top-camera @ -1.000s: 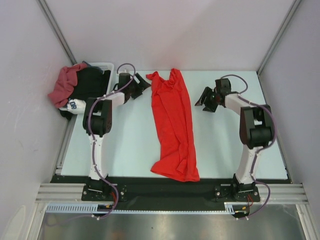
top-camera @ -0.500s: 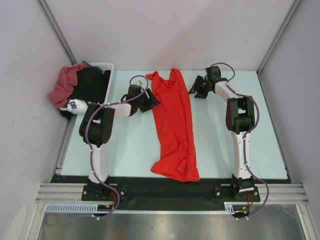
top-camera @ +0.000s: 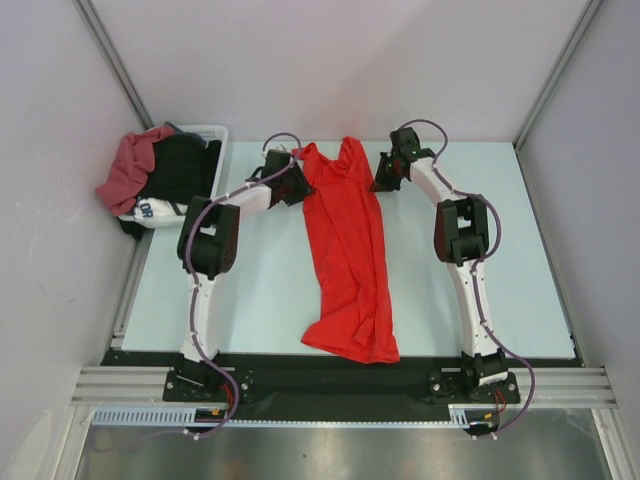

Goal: Fold and stack the tank tops
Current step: Fold the tank top

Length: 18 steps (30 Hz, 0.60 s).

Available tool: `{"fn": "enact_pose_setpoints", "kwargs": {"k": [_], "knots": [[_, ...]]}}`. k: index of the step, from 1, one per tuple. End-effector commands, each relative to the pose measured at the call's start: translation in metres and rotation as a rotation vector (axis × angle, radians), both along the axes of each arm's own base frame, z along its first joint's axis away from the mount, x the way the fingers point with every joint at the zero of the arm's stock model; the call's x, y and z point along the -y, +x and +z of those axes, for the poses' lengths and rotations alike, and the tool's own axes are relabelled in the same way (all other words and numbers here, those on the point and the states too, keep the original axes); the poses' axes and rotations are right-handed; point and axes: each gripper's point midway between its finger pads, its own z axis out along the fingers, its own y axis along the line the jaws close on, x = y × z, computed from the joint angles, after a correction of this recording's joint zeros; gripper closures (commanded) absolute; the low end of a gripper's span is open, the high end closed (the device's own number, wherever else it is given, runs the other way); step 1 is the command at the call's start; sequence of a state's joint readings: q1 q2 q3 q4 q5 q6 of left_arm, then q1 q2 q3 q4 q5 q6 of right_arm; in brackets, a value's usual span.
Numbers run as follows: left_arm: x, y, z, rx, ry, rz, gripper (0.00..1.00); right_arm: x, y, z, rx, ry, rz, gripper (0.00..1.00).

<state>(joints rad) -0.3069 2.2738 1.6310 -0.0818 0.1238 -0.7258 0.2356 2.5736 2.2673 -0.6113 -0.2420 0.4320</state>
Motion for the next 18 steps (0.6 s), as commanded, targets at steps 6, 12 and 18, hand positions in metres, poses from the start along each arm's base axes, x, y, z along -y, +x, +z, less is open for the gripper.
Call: {"fn": "enact_pose_setpoints", "kwargs": {"k": [6, 12, 18], "knots": [[-0.008, 0.043, -0.029, -0.082, 0.112, 0.011, 0.71, 0.026, -0.003, -0.029, -0.088, -0.002, -0.058, 1.00], [-0.017, 0.075, -0.025, -0.056, 0.058, 0.047, 1.00, 0.038, 0.007, -0.025, -0.077, 0.070, -0.102, 1.00], [-0.029, 0.106, -0.009, 0.036, -0.010, 0.072, 1.00, 0.037, 0.019, -0.029, -0.082, 0.212, -0.126, 1.00]]}}
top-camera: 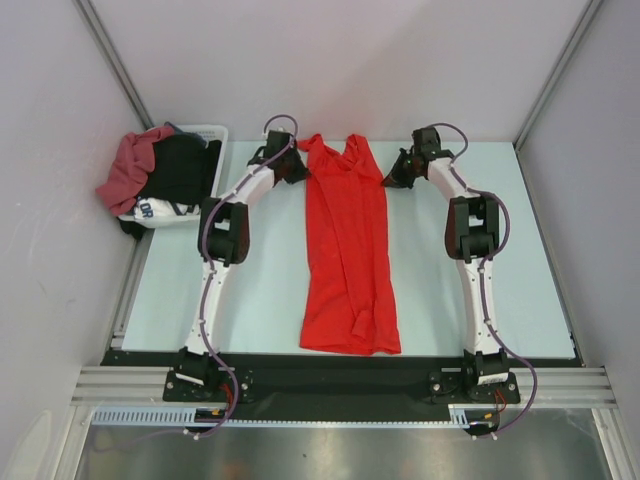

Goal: Fold and stack the tank tops
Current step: Fold the tank top

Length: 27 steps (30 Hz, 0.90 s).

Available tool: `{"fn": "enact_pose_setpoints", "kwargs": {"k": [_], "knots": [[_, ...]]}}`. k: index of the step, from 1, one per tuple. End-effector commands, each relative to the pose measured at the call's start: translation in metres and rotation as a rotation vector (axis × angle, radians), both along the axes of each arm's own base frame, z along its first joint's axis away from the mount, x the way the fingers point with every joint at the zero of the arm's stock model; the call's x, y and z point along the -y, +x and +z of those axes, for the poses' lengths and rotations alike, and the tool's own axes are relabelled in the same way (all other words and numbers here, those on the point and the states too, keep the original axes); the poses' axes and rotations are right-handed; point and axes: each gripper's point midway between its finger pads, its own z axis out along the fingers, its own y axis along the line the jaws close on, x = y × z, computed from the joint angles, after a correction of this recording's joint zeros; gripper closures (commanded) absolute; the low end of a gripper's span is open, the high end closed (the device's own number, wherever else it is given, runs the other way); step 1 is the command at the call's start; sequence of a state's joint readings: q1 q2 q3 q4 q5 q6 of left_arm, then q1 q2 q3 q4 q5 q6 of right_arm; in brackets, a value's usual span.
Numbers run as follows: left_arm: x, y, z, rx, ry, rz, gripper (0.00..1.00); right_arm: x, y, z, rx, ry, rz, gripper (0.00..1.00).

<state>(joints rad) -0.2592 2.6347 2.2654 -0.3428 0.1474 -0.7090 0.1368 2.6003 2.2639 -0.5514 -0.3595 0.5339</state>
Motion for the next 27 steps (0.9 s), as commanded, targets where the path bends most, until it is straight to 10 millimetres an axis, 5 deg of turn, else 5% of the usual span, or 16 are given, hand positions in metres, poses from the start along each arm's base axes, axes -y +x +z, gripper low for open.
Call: {"fn": "enact_pose_setpoints", "kwargs": {"k": [1, 5, 6, 7, 8, 9, 10, 12, 13, 16, 17, 19, 20, 27], "knots": [[-0.028, 0.023, -0.004, 0.027, -0.004, 0.056, 1.00, 0.001, 0.002, -0.028, -0.052, 0.077, -0.021, 1.00], [-0.039, 0.034, 0.007, 0.064, -0.012, 0.082, 1.00, 0.006, 0.011, -0.017, -0.029, 0.086, -0.046, 0.97], [-0.045, 0.038, 0.011, 0.083, -0.019, 0.087, 0.84, 0.009, 0.014, -0.013, -0.011, 0.092, -0.050, 0.92], [-0.047, 0.037, 0.013, 0.087, -0.022, 0.086, 0.64, 0.010, 0.015, -0.004, 0.005, 0.093, -0.046, 0.57], [-0.048, 0.034, 0.020, 0.091, -0.026, 0.080, 0.42, 0.009, 0.015, 0.002, 0.016, 0.098, -0.033, 0.40], [-0.048, 0.031, 0.024, 0.095, -0.028, 0.055, 0.17, 0.010, 0.011, 0.001, 0.015, 0.088, -0.021, 0.33], [-0.048, 0.028, 0.028, 0.097, -0.024, 0.043, 0.13, 0.008, 0.010, 0.017, 0.041, 0.085, -0.011, 0.29], [-0.049, 0.014, 0.038, 0.086, -0.011, 0.023, 0.10, 0.008, -0.001, 0.017, 0.043, 0.082, 0.006, 0.31], [-0.050, 0.007, 0.040, 0.079, -0.009, 0.018, 0.09, 0.009, -0.003, 0.040, 0.082, 0.080, 0.004, 0.35], [-0.054, -0.025, 0.060, 0.098, -0.005, 0.005, 0.11, 0.011, -0.014, 0.050, 0.113, 0.029, 0.015, 0.46], [-0.058, -0.048, 0.066, 0.087, 0.004, 0.002, 0.12, 0.012, -0.016, 0.069, 0.148, 0.009, 0.019, 0.47], [-0.062, -0.072, 0.074, 0.094, 0.022, 0.004, 0.14, 0.019, -0.025, 0.073, 0.149, -0.072, 0.023, 0.47], [-0.059, -0.101, 0.077, 0.085, 0.037, -0.013, 0.15, 0.013, -0.031, 0.089, 0.171, -0.089, 0.037, 0.47], [-0.050, -0.227, 0.076, 0.042, 0.159, -0.098, 0.19, -0.013, -0.069, 0.092, 0.173, -0.168, 0.133, 0.61]]}}
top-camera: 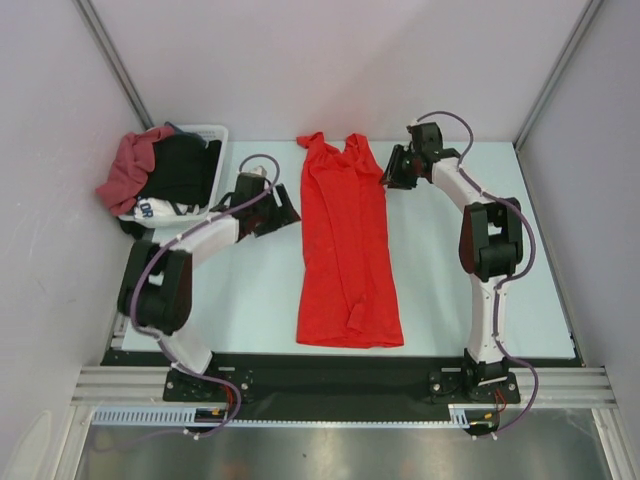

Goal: Fold and stack the tank tops
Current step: Fold the tank top

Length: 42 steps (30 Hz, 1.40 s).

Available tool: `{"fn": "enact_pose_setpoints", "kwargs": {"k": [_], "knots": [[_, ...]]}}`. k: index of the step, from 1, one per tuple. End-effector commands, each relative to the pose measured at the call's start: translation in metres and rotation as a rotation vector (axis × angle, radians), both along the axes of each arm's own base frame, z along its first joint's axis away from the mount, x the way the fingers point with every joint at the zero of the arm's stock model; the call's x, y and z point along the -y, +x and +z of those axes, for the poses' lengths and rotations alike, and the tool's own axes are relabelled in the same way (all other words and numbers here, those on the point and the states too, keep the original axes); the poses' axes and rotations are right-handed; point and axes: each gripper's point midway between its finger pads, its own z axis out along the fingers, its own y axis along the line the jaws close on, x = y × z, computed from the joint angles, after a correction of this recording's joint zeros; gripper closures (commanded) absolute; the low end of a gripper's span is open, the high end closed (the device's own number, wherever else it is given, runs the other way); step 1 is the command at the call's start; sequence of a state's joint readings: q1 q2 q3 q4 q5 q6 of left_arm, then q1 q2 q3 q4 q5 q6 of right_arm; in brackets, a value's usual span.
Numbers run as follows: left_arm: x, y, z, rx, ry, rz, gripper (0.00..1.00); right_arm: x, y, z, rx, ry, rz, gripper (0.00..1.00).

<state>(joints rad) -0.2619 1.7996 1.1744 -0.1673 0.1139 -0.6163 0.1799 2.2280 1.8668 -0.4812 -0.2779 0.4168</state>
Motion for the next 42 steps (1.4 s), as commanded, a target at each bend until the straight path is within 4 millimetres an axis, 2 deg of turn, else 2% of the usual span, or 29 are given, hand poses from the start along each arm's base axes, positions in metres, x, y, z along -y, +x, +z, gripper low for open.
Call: {"fn": "enact_pose_setpoints", "kwargs": {"k": [1, 2, 3, 5, 6, 7, 8, 9, 10, 12, 13, 15, 16, 17, 20, 25, 27, 34, 40, 42], "knots": [[0.011, -0.045, 0.023, 0.079, 0.054, -0.075, 0.20, -0.019, -0.014, 0.026, 0.062, -0.030, 0.077, 0.63], [0.009, -0.066, 0.017, 0.062, 0.056, -0.083, 0.20, -0.022, -0.015, 0.024, 0.053, -0.016, 0.083, 0.63], [0.016, -0.080, 0.016, 0.055, 0.055, -0.108, 0.22, -0.028, -0.015, 0.023, 0.053, -0.005, 0.095, 0.63], [0.013, -0.110, 0.006, 0.032, 0.056, -0.115, 0.22, -0.038, -0.016, 0.014, 0.031, 0.021, 0.121, 0.64], [0.016, -0.120, 0.003, 0.026, 0.047, -0.134, 0.22, -0.042, -0.014, 0.016, 0.037, 0.031, 0.128, 0.64], [0.015, -0.129, 0.006, 0.031, 0.033, -0.136, 0.22, -0.050, -0.015, 0.006, 0.021, 0.036, 0.143, 0.64], [0.010, -0.144, -0.009, -0.010, 0.031, -0.125, 0.22, -0.054, -0.013, 0.004, 0.021, 0.040, 0.148, 0.64], [0.013, -0.153, -0.012, -0.015, 0.010, -0.148, 0.21, -0.059, -0.007, 0.009, 0.036, 0.053, 0.150, 0.62], [0.009, -0.164, -0.018, -0.020, 0.013, -0.152, 0.22, -0.064, -0.006, -0.003, 0.014, 0.066, 0.160, 0.60], [0.011, -0.180, -0.025, -0.038, 0.015, -0.157, 0.22, -0.069, -0.001, -0.008, 0.003, 0.075, 0.159, 0.59], [0.014, -0.186, -0.024, -0.031, 0.001, -0.171, 0.22, -0.072, 0.005, -0.003, 0.015, 0.082, 0.154, 0.59], [0.018, -0.204, -0.033, -0.061, -0.007, -0.185, 0.23, -0.076, 0.008, -0.014, -0.002, 0.081, 0.154, 0.60], [0.021, -0.209, -0.032, -0.054, -0.026, -0.196, 0.24, -0.079, 0.012, -0.009, 0.010, 0.093, 0.155, 0.60], [0.026, -0.219, -0.039, -0.071, -0.040, -0.203, 0.25, -0.081, 0.012, -0.017, -0.005, 0.094, 0.154, 0.60], [0.034, -0.236, -0.050, -0.107, -0.058, -0.228, 0.27, -0.086, 0.015, -0.022, -0.013, 0.113, 0.155, 0.60], [0.032, -0.261, -0.073, -0.199, -0.057, -0.236, 0.30, -0.092, 0.017, -0.032, -0.025, 0.125, 0.149, 0.62], [0.035, -0.268, -0.075, -0.205, -0.056, -0.250, 0.35, -0.094, 0.019, -0.034, -0.025, 0.134, 0.150, 0.65], [0.035, -0.292, -0.088, -0.269, -0.034, -0.270, 0.41, -0.100, 0.025, -0.035, -0.025, 0.158, 0.161, 0.71], [0.028, -0.321, -0.102, -0.334, -0.017, -0.279, 0.50, -0.102, 0.027, -0.037, -0.026, 0.165, 0.157, 0.73], [0.026, -0.327, -0.105, -0.343, -0.019, -0.283, 0.58, -0.102, 0.028, -0.038, -0.025, 0.166, 0.155, 0.80]]}}
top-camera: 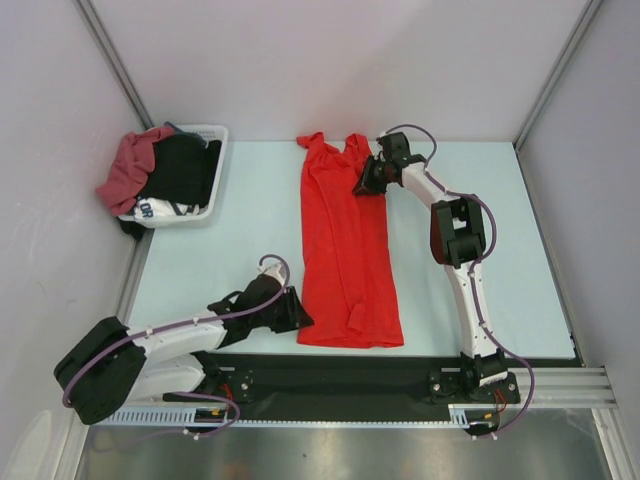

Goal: Fold and stack the tank tops
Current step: Fold the tank top

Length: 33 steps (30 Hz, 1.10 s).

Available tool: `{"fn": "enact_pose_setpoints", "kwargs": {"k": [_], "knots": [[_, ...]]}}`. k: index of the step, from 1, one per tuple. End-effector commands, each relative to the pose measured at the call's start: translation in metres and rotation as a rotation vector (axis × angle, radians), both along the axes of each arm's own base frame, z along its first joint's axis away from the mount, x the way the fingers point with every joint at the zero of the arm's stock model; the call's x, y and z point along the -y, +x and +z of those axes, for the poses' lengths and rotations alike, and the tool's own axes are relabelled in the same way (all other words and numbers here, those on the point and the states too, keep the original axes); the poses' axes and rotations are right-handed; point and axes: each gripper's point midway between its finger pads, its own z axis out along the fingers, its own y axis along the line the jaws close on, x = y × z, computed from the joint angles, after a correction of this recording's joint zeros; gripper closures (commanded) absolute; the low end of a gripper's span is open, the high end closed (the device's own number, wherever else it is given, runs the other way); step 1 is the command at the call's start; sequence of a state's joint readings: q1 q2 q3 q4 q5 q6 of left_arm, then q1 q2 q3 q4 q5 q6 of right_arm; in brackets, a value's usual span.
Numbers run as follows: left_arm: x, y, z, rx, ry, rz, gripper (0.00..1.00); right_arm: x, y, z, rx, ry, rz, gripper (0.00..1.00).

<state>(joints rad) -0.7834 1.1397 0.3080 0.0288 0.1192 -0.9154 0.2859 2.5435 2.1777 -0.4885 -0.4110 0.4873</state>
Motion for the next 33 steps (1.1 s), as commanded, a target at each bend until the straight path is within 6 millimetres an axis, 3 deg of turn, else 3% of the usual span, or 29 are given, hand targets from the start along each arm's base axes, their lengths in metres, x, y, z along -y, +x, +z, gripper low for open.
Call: {"fn": "enact_pose_setpoints", "kwargs": {"k": [1, 2, 4, 5, 7, 15, 24, 28, 30, 32, 33], "knots": [[-0.044, -0.051, -0.051, -0.185, 0.174, 0.001, 0.61, -0.009, 0.010, 0.015, 0.040, 0.038, 0.006, 0.83], [-0.044, -0.053, -0.052, -0.186, 0.174, -0.004, 0.70, -0.011, 0.010, 0.016, 0.043, 0.042, 0.008, 0.85], [-0.049, -0.057, -0.058, -0.200, 0.185, 0.001, 0.80, -0.011, 0.010, 0.013, 0.036, 0.045, 0.007, 0.90], [-0.049, -0.058, -0.059, -0.201, 0.186, -0.001, 0.91, -0.011, 0.010, 0.013, 0.036, 0.047, 0.007, 0.91], [-0.051, -0.062, -0.062, -0.212, 0.187, 0.002, 1.00, -0.012, 0.009, 0.012, 0.033, 0.046, 0.008, 0.97], [-0.053, -0.073, -0.055, -0.214, 0.175, -0.011, 1.00, -0.009, 0.012, 0.012, 0.035, 0.047, -0.009, 1.00], [-0.069, -0.094, -0.055, -0.234, 0.145, 0.015, 1.00, -0.006, 0.015, 0.014, 0.035, 0.060, -0.034, 1.00], [-0.074, -0.097, -0.060, -0.236, 0.147, 0.021, 0.84, -0.008, 0.016, 0.014, 0.036, 0.064, -0.037, 1.00], [-0.075, -0.099, -0.063, -0.251, 0.155, 0.025, 0.86, -0.006, 0.016, 0.014, 0.034, 0.063, -0.042, 1.00], [-0.075, -0.100, -0.066, -0.253, 0.152, 0.024, 0.86, -0.005, 0.017, 0.015, 0.036, 0.069, -0.048, 0.98], [-0.076, -0.102, -0.069, -0.263, 0.159, 0.022, 0.86, -0.004, 0.016, 0.013, 0.025, 0.080, -0.054, 0.90]]}}
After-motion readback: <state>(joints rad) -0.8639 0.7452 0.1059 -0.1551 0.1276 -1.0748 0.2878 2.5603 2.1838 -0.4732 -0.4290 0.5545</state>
